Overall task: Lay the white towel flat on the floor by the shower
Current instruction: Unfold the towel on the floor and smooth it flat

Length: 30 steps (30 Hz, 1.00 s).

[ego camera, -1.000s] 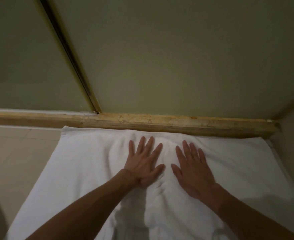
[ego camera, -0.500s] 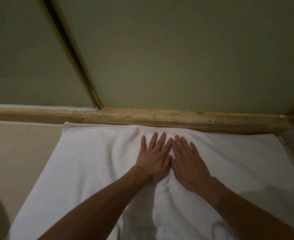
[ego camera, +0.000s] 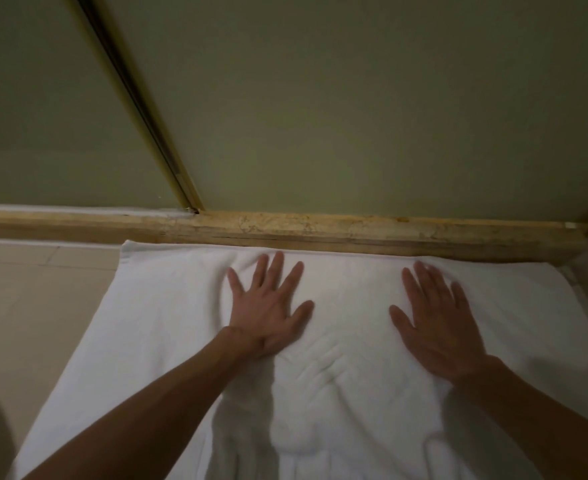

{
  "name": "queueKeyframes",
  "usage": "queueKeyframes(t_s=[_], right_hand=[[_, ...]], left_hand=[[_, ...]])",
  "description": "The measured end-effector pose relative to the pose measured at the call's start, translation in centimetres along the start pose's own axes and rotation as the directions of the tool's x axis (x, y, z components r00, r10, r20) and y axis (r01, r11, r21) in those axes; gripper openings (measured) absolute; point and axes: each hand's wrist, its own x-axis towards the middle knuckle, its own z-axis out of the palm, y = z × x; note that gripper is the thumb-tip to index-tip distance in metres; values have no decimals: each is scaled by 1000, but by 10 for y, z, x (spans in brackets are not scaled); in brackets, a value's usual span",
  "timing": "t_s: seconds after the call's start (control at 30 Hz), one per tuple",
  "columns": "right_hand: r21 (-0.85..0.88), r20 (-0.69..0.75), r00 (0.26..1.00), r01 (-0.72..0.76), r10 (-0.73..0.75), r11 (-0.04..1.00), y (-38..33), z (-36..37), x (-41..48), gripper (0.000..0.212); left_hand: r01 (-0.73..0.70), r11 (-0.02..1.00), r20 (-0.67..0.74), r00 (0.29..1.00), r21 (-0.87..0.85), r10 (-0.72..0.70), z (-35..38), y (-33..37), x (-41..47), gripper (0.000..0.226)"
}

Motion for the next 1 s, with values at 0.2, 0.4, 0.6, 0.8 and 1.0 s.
queueKeyframes(t_s=[0.2,0.4,0.6,0.8,1.0], right_hand=[[6,38,990,-139,139,990,31,-3,-12,81],[4,-1,986,-165,165,986,9,-13,-11,70],[-5,8,999,44,-44,999,-38,-12,4,69],[-3,50,998,-29,29,1000,-24,-3,11,73],[-1,51,983,-178,178,984,2,-5,4,86]], left_hand=[[57,998,13,998,-8,-56,0,-16,-6,78],[43,999,20,999,-7,-42,-6,-10,-6,81],[-36,999,28,999,-22,36,-6,22,1,80],[18,1000,39,999,20,-19,-1,15,6,81],[158,987,20,987,-30,-157,-3,-6,-6,81]])
